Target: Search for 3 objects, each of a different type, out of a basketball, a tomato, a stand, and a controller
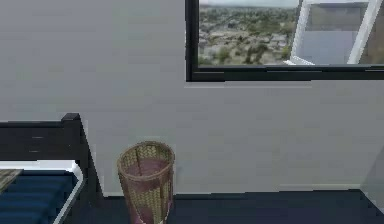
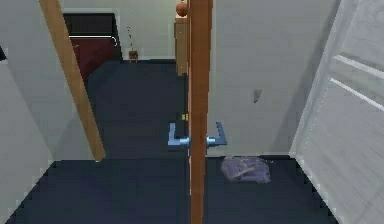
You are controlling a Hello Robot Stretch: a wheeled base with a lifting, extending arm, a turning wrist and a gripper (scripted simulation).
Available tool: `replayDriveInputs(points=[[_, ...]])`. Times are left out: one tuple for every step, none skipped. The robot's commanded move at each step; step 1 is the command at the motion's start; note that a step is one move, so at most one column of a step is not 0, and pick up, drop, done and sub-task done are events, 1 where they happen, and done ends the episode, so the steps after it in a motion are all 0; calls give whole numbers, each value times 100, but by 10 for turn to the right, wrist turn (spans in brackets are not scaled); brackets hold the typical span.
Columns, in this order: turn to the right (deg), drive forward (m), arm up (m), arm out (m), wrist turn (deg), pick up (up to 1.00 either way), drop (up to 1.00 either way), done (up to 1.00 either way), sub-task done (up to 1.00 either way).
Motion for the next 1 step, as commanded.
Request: replayDriveInputs(points=[[-120, 0, 0, 0, 0, 0, 0, 0, 0]])
